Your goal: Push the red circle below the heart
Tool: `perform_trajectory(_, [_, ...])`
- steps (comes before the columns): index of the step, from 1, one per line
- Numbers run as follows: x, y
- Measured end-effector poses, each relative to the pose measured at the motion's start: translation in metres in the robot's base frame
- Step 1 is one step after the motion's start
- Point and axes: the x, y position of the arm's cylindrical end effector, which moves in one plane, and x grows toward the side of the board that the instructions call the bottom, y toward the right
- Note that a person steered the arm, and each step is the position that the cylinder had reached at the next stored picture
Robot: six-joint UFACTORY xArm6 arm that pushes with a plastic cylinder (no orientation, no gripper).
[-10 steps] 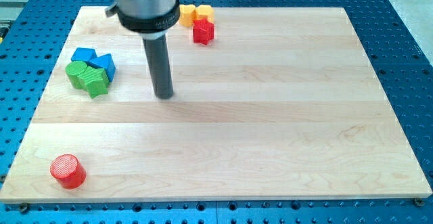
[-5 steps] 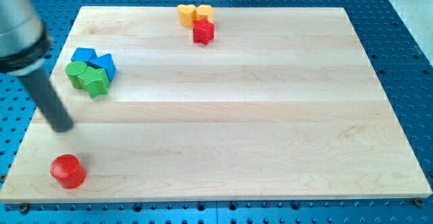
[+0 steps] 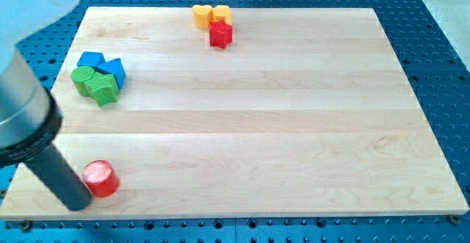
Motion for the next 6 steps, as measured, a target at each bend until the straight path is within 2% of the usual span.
perform_trajectory(2, [-0.001, 0.018])
perform_trajectory(3, [-0.042, 0.079])
perform_trajectory(6, [-0.114, 0.064])
